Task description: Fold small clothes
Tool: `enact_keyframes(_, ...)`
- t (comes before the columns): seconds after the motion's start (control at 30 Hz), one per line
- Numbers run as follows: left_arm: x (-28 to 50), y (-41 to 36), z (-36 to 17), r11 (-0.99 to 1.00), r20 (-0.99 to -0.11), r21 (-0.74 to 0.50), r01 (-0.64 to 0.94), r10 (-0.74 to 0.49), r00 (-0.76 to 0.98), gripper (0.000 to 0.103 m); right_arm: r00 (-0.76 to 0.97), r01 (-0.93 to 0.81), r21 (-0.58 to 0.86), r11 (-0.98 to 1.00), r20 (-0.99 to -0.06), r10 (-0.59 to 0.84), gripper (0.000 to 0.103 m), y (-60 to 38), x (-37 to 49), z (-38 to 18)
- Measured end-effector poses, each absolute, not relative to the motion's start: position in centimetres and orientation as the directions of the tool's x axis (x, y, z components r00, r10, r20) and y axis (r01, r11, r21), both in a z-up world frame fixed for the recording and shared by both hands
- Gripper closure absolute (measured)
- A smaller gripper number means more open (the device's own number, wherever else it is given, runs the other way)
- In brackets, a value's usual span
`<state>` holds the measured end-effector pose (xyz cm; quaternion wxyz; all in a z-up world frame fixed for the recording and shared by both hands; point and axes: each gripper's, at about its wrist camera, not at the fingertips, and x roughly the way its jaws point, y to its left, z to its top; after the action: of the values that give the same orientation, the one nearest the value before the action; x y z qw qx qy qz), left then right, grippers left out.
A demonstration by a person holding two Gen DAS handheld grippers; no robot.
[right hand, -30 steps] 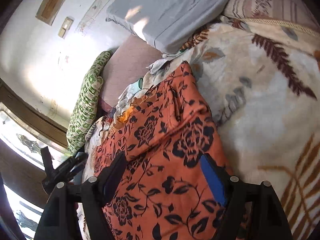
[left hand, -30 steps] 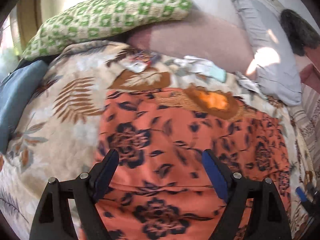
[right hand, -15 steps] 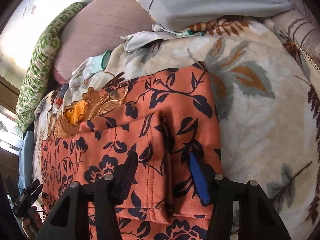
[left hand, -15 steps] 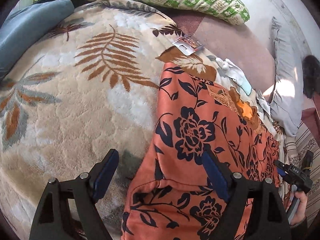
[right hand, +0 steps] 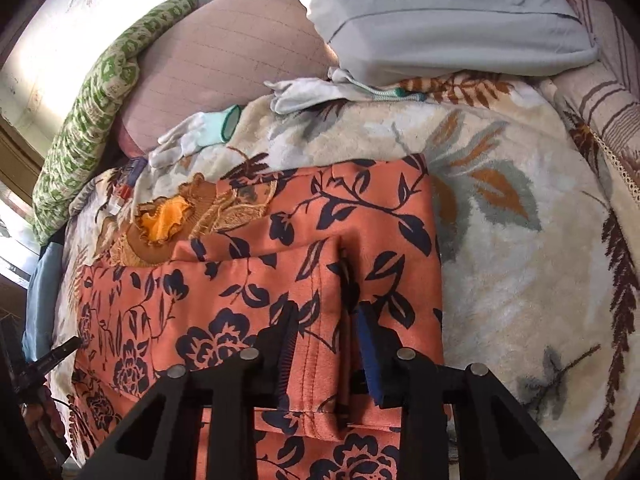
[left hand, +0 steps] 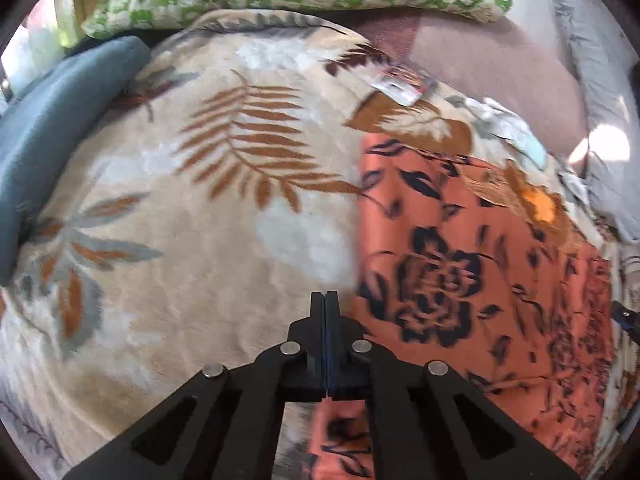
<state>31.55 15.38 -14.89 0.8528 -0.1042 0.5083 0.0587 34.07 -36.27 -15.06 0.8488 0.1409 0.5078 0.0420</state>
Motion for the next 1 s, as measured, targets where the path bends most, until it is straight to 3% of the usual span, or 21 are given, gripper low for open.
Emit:
enact_keyframes(0.07,31.8,17.7,-15.7,0.948,-0.894,-0.189,-0.255,-0.058,0.445,0.103,0.458,0.089,0.279,0.956,-0.864,0.21,0.069,-36.8,34.2,-15.8)
enact_keyframes(0.1,31.6,18.2,-15.4,0.941,-0.888,-0.223,-0.255,-0.089,0.452,0.103,0.43,0.105,0.302,0.947,-0.873,0.231,0.063,-37.1,34.5,-16.5)
enact_keyframes(0.13,31.3,18.4,-14.6,0.935,-0.871,-0.255,-0.246,-0.111,0.479,0.103,0.441,0.118,0.339,0.933,-0.86,0.256,0.042,-37.6,34.2,-16.6)
enact_keyframes(0.17,30.9,18.4,-13.7,0.932,-0.847,-0.281,-0.228,-0.128,0.517,0.102,0.473,0.122,0.382,0.916,-0.834,0.285,0.033,-38.1,33.9,-16.3)
enact_keyframes(0.2,30.7,18.1,-13.0,0.933,-0.833,-0.295,-0.205,-0.146,0.534,0.088,0.502,0.125,0.421,0.898,-0.808,0.309,0.028,-38.6,33.6,-16.0)
enact_keyframes(0.23,30.7,17.6,-12.5,0.934,-0.825,-0.311,-0.176,-0.173,0.538,0.054,0.513,0.13,0.441,0.888,-0.796,0.32,0.028,-38.7,33.5,-15.8)
enact_keyframes(0.3,30.4,16.1,-12.0,0.931,-0.797,-0.337,-0.138,-0.204,0.569,0.021,0.509,0.102,0.434,0.895,-0.796,0.328,0.028,-38.0,34.1,-15.5)
enact_keyframes(0.37,30.6,14.4,-12.3,0.943,-0.792,-0.317,-0.102,-0.204,0.576,0.021,0.481,0.049,0.374,0.926,-0.821,0.307,0.028,-36.3,34.8,-15.9)
enact_keyframes(0.4,31.0,13.7,-12.9,0.951,-0.812,-0.294,-0.095,-0.195,0.55,0.023,0.459,0.032,0.351,0.936,-0.837,0.298,0.041,-35.5,35.2,-16.4)
enact_keyframes(0.43,31.4,13.1,-13.6,0.96,-0.836,-0.262,-0.096,-0.176,0.52,0.054,0.433,0.031,0.313,0.949,-0.86,0.269,0.088,-34.8,35.6,-17.0)
enact_keyframes(0.47,32.0,12.5,-14.7,0.975,-0.874,-0.201,-0.098,-0.133,0.468,0.09,0.414,0.046,0.258,0.965,-0.884,0.216,0.091,-34.3,35.8,-17.4)
enact_keyframes(0.5,32.2,12.3,-15.4,0.98,-0.889,-0.171,-0.103,-0.108,0.445,0.095,0.437,0.037,0.241,0.97,-0.876,0.201,0.094,-34.0,35.5,-16.8)
enact_keyframes(0.63,32.1,12.1,-15.2,0.982,-0.873,-0.153,-0.108,-0.083,0.48,0.095,0.526,0.002,0.068,0.998,-0.849,0.057,0.094,-32.5,34.4,-14.5)
enact_keyframes(0.7,32.0,12.1,-15.3,0.982,-0.873,-0.156,-0.106,-0.087,0.48,0.095,0.429,0.028,0.036,0.999,-0.903,0.02,0.093,-33.2,35.4,-17.9)
enact_keyframes(0.77,32.1,12.3,-15.3,0.981,-0.87,-0.167,-0.098,-0.1,0.483,0.094,0.465,0.045,0.086,0.995,-0.884,0.055,0.087,-33.8,35.0,-17.7)
enact_keyframes(0.8,32.0,12.4,-15.3,0.982,-0.868,-0.166,-0.089,-0.102,0.486,0.092,0.476,0.044,0.107,0.993,-0.876,0.074,0.077,-33.7,34.7,-17.1)
enact_keyframes(0.83,31.9,12.6,-15.3,0.981,-0.866,-0.173,-0.088,-0.108,0.488,0.091,0.485,0.039,0.093,0.995,-0.872,0.062,0.053,-33.5,34.5,-16.4)
enact_keyframes(0.87,31.8,12.8,-15.3,0.978,-0.863,-0.188,-0.091,-0.12,0.491,0.09,0.505,0.052,0.05,0.997,-0.863,0.017,0.041,-33.4,34.2,-15.5)
enact_keyframes(0.93,31.5,13.2,-15.5,0.974,-0.858,-0.2,-0.105,-0.122,0.5,0.082,0.576,0.089,0.008,0.996,-0.816,-0.045,0.036,-33.4,33.5,-13.1)
enact_keyframes(1.0,31.4,13.4,-15.5,0.972,-0.853,-0.208,-0.111,-0.125,0.506,0.08,0.618,0.047,0.095,0.994,-0.785,0.046,0.036,-32.5,33.8,-11.1)
